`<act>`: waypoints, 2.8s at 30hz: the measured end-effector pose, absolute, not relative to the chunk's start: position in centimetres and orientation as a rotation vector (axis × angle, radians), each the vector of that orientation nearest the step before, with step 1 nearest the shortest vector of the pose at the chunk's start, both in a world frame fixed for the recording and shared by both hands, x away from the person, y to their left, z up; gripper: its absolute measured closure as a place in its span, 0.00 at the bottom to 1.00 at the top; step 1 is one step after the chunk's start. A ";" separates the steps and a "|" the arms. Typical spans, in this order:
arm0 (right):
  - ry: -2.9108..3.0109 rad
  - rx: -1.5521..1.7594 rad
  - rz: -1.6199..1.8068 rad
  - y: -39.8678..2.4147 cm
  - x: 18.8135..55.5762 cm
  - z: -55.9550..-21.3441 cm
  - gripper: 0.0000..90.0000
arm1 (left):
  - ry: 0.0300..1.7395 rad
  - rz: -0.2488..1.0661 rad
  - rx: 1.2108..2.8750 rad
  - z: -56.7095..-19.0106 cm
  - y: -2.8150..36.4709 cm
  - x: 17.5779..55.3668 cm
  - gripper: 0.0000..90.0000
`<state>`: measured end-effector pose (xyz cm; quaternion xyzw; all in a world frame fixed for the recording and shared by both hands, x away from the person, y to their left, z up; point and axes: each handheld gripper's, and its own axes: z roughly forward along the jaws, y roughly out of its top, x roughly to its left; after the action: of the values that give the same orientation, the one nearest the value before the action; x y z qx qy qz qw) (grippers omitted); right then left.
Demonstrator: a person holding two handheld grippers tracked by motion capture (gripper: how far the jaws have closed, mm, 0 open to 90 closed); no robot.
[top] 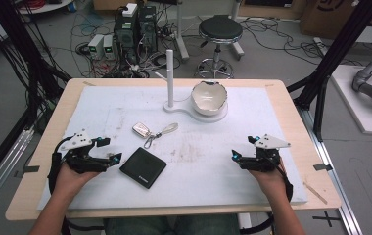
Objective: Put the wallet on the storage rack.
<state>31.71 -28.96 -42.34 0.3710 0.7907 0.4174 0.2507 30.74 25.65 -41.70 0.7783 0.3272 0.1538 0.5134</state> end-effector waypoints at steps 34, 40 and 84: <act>2.169 0.965 1.099 -28.0 31.6 -42.3 0.22 | 0.838 0.240 2.006 -43.6 22.3 32.0 0.23; 2.168 0.964 1.091 -28.4 31.3 -42.2 0.22 | 0.868 0.190 2.063 -44.2 21.4 32.4 0.25; 2.180 0.895 1.037 -27.9 30.9 -42.2 0.22 | 0.649 0.347 2.031 -37.7 19.6 31.1 0.92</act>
<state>30.89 -27.86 -42.16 0.3336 0.8130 0.3867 0.2796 31.13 19.60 -37.68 0.8293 0.2649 0.1415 0.4712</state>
